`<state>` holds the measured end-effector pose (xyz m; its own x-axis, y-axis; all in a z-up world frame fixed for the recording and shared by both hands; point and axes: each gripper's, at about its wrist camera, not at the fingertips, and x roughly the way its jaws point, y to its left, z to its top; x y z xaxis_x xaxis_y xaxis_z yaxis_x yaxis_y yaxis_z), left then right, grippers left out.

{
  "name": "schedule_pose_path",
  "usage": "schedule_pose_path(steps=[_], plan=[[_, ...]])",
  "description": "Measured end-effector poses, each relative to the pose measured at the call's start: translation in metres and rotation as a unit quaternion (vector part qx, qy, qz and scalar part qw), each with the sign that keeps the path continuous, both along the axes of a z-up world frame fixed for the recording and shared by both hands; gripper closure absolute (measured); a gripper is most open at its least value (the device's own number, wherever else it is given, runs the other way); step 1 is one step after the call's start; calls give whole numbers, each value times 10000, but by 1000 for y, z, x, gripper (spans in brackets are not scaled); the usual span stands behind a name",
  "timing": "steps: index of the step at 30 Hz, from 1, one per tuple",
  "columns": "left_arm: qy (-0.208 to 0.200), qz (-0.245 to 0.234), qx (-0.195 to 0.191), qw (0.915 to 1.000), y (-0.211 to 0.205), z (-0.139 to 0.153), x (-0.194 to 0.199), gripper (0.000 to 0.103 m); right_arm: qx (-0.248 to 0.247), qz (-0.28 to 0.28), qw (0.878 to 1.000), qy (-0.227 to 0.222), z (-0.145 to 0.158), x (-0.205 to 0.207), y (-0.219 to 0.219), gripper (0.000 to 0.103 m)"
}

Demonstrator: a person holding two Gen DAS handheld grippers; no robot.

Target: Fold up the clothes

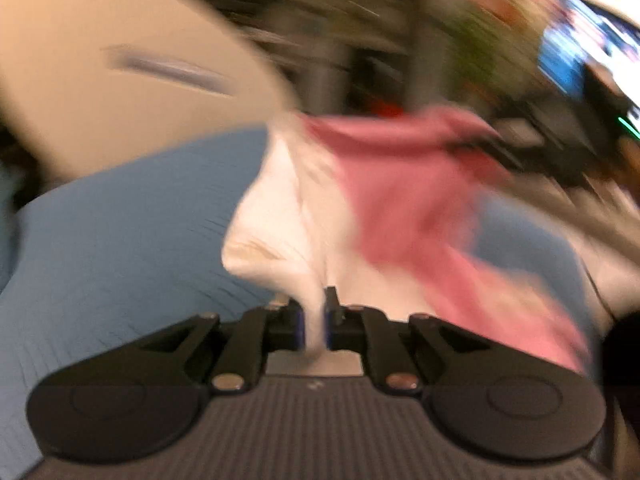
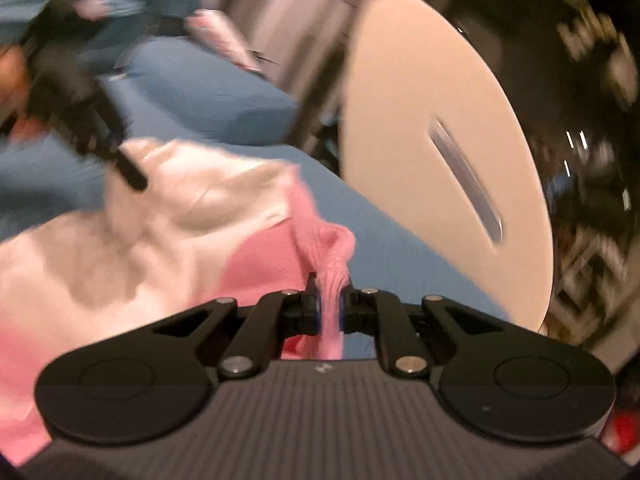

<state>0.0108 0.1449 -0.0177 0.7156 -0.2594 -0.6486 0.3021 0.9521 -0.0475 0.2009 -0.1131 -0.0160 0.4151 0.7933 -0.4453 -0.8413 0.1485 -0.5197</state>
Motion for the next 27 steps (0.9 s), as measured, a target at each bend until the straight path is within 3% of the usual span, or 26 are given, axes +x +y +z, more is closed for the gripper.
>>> schedule_pose_path(steps=[1,4,6,7,9,11,13,15,19,21,23,26,27], plan=[[272,-243,31,9993,-13,-5,-18,90,-136,82,9999,-69,-6,-15,-16,91],[1084,-549,455,9915,-45,-28,-42,85,-903,226,9950,348,-35,-43,-55,89],[1914,-307,1104,9748,-63,-48,-46,79,-1984,139,9763,852,-71,-52,-66,81],[2039,-231,1287,9702,-67,-51,-48,78,-2093,60,9736,910,-75,-53,-67,78],[2133,113,1575,9641,-72,-42,-61,57,-1985,-311,9762,814,-68,-56,-66,63],[2081,453,1659,9629,-72,-29,-72,19,-2092,-1078,9656,1106,-57,-51,-61,23],[1848,780,1763,9637,-73,-11,-85,13,-2300,-1690,9388,1928,-50,-40,-63,22],[1464,1220,1685,9671,-71,11,-93,13,-2079,-1978,9285,2357,-43,-38,-71,22],[989,2027,964,9695,-64,36,-87,11,-926,-3092,9095,2620,-21,-44,-92,22],[756,2481,198,9656,-62,42,-73,10,-342,-3524,8974,2634,-10,-53,-97,22],[768,2995,-646,9488,-61,32,-54,4,89,-3528,8986,2608,2,-62,-94,22],[1077,3637,-1839,9068,-71,-9,-20,4,938,-3547,8965,2485,22,-77,-88,22],[1168,3740,-1973,8986,-77,-22,-12,4,1055,-3533,8964,2461,26,-81,-82,22]])
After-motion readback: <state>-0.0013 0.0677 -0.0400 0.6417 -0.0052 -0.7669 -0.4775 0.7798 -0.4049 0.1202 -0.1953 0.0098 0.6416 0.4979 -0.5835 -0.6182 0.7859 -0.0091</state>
